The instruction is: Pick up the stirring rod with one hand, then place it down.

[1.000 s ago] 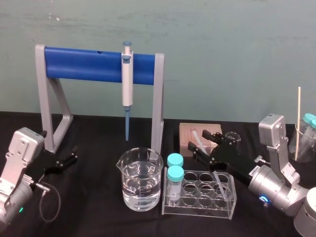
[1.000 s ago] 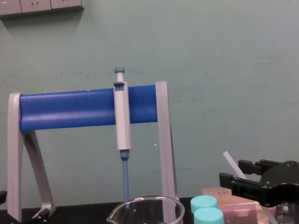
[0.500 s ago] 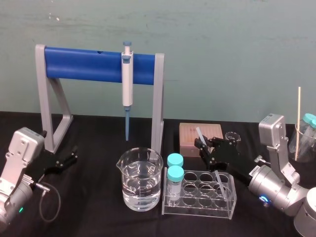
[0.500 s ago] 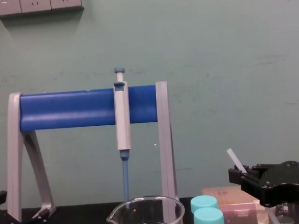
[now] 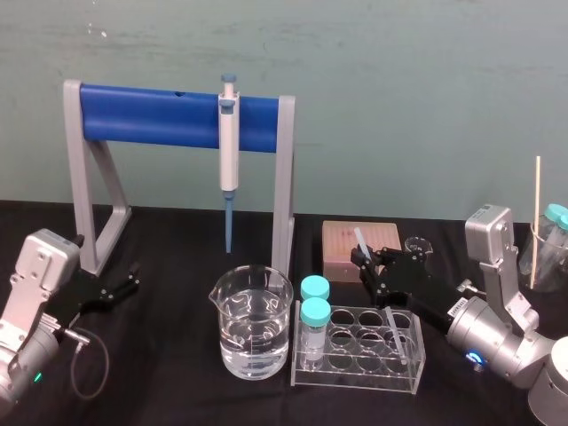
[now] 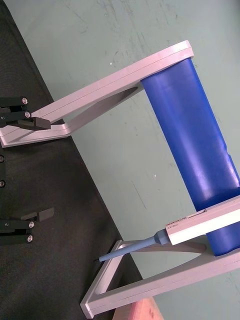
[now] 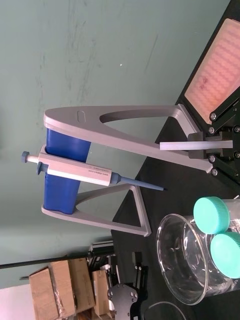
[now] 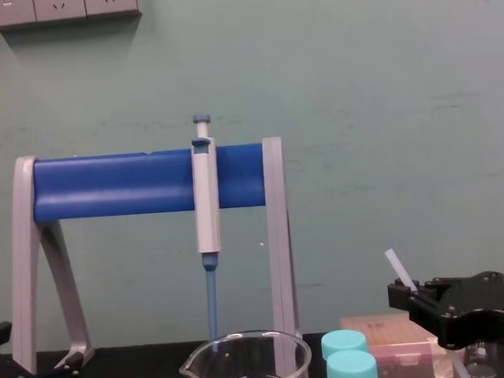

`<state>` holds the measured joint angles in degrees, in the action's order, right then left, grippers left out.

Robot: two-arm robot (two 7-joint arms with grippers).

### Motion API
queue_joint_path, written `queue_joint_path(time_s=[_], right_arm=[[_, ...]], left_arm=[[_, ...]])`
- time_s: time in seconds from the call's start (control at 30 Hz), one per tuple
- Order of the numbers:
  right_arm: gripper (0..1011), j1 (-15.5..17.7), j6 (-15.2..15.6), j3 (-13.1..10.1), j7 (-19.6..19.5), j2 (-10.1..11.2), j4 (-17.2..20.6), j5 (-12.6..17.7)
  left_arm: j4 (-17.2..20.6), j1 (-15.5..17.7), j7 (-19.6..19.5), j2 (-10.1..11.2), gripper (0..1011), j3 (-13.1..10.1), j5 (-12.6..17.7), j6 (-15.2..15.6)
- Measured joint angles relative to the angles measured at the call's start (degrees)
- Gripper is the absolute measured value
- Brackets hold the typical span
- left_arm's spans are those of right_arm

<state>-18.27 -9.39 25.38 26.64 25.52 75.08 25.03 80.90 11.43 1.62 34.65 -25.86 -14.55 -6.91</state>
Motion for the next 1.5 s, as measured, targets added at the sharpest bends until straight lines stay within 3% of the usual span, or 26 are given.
queue_joint_path(time_s=[0.17, 0.5, 0.7, 0.77, 0.8, 0.87, 1.1, 1.5], right_arm=[[71, 0.00, 0.00, 0.00, 0.00, 0.00, 0.00, 0.00], [71, 1.27, -6.26, -3.27, 0.13, -1.37, 0.56, -0.21], [71, 1.62, -11.60, -5.66, 0.76, -2.33, 0.73, 0.02], [71, 2.21, -15.66, -7.16, -0.14, -3.06, 1.30, -0.96], [71, 2.21, -15.66, -7.16, -0.14, -3.06, 1.30, -0.96], [71, 2.46, -18.57, -8.25, -0.95, -3.65, 1.52, -2.06], [71, 2.45, -21.83, -9.87, -1.43, -4.38, 0.28, -3.30], [71, 3.47, -26.29, -11.93, 0.55, -5.73, -2.28, -2.86]], left_arm=[[0.00, 0.00, 0.00, 0.00, 1000, 0.00, 0.00, 0.00], [0.00, 0.00, 0.00, 0.00, 1000, 0.00, 0.00, 0.00], [0.00, 0.00, 0.00, 0.00, 1000, 0.00, 0.00, 0.00], [0.00, 0.00, 0.00, 0.00, 1000, 0.00, 0.00, 0.00], [0.00, 0.00, 0.00, 0.00, 1000, 0.00, 0.00, 0.00], [0.00, 0.00, 0.00, 0.00, 1000, 0.00, 0.00, 0.00], [0.00, 0.00, 0.00, 0.00, 1000, 0.00, 0.00, 0.00], [0.00, 0.00, 0.00, 0.00, 1000, 0.01, 0.00, 0.00]])
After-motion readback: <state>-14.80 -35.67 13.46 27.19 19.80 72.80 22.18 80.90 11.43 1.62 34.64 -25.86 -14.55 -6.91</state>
